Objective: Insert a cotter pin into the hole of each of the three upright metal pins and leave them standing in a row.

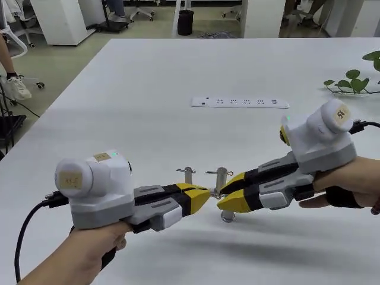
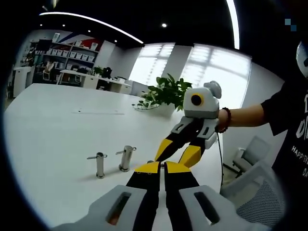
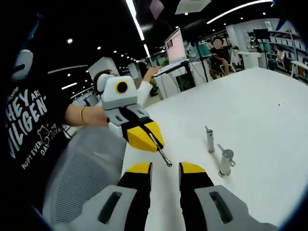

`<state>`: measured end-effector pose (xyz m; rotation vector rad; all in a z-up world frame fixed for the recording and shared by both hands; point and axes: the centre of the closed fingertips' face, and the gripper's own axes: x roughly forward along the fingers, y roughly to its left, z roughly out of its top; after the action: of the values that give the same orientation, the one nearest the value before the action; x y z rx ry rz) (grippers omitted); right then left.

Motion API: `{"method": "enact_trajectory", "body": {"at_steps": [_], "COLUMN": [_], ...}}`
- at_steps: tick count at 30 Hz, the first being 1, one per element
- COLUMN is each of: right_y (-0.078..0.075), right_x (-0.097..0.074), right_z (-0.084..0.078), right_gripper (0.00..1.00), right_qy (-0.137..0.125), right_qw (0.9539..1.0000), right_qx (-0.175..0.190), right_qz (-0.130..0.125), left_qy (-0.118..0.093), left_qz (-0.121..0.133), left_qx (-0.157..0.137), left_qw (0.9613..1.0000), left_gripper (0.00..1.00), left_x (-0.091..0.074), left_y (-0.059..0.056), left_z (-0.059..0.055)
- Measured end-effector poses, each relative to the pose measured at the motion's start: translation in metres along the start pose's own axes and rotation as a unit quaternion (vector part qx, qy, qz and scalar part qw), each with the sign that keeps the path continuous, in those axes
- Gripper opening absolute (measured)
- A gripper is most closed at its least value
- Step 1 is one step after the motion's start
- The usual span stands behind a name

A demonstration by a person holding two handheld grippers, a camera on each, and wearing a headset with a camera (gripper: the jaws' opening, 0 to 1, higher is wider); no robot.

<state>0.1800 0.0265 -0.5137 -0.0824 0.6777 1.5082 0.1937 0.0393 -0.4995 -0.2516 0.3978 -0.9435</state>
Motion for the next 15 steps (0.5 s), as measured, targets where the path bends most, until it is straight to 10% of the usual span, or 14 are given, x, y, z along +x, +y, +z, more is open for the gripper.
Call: {"method": "enact_trajectory", "body": {"at_steps": [15], "right_y": [0.0095], "right_x": [0.0035], "right_z": [0.0010], "right_gripper": [0.11], "right_qy": [-0.029], "right_qw": [0.9979], "right_qx": [0.050], "right_qz": [0.029], "left_qy": [-0.021], "left_qz": [-0.030], "left_qx": [-0.033], "left_qw": [0.9988], "left_gripper": [0.00], "left_x": [-0.0012], "left_y": [-0.0098], "left_z": [0.0038]}}
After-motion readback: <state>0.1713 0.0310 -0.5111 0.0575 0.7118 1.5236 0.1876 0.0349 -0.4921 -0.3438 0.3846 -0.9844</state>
